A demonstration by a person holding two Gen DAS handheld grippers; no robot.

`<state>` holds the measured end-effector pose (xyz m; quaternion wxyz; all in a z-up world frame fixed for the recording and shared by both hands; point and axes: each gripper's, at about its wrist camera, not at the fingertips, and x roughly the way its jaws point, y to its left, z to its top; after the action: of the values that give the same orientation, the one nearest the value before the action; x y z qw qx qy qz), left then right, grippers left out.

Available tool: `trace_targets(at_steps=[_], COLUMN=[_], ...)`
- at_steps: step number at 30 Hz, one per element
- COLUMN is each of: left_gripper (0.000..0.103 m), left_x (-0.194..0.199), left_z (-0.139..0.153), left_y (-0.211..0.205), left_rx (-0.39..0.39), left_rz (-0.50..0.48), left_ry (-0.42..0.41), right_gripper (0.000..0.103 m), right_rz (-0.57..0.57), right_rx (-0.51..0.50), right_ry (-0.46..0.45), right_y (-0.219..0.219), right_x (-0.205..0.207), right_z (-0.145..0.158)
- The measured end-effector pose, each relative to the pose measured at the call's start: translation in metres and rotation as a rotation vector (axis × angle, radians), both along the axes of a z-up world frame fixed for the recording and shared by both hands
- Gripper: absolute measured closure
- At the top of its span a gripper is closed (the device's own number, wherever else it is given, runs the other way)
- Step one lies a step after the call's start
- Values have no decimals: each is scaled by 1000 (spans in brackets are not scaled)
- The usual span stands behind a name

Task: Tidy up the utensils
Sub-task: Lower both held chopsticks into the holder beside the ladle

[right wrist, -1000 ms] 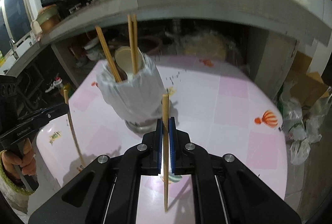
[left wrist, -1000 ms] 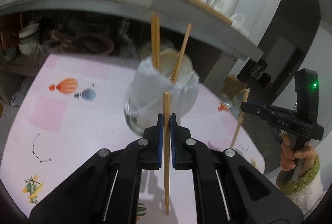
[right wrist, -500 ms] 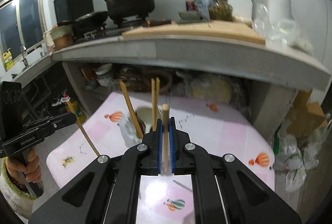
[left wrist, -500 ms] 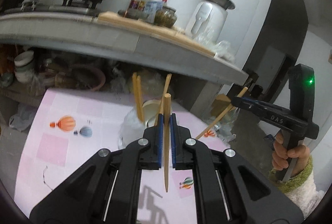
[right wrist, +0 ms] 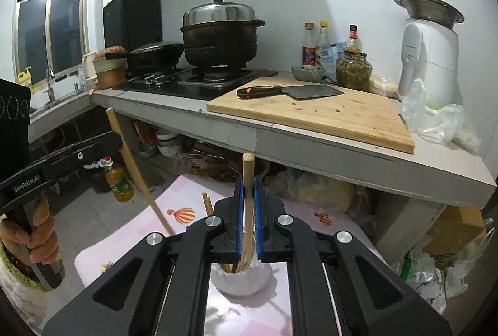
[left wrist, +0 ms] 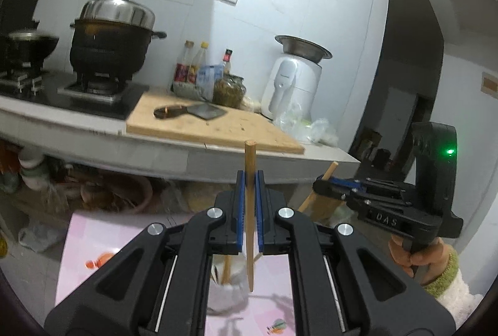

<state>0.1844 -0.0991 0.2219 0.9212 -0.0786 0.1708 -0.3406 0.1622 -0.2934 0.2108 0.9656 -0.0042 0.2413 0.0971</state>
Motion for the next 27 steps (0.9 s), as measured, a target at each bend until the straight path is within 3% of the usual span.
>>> trace_targets(at_steps=[3, 12, 27], left_gripper=[98, 98, 98], left_x=[14, 53, 70], left_z=[-3, -48, -105], left_y=[-9, -18, -28], left_rx=[25, 42, 89], left_rz=[28, 41, 31], left_ry=[-18, 58, 144], right_gripper=[97, 97, 97], right_rz=[4, 7, 18], right_rx=[3, 29, 42], right_ry=[20, 102, 191], right_y=[3, 4, 6], right_x=[15, 53, 63], right_z=[-5, -42, -85])
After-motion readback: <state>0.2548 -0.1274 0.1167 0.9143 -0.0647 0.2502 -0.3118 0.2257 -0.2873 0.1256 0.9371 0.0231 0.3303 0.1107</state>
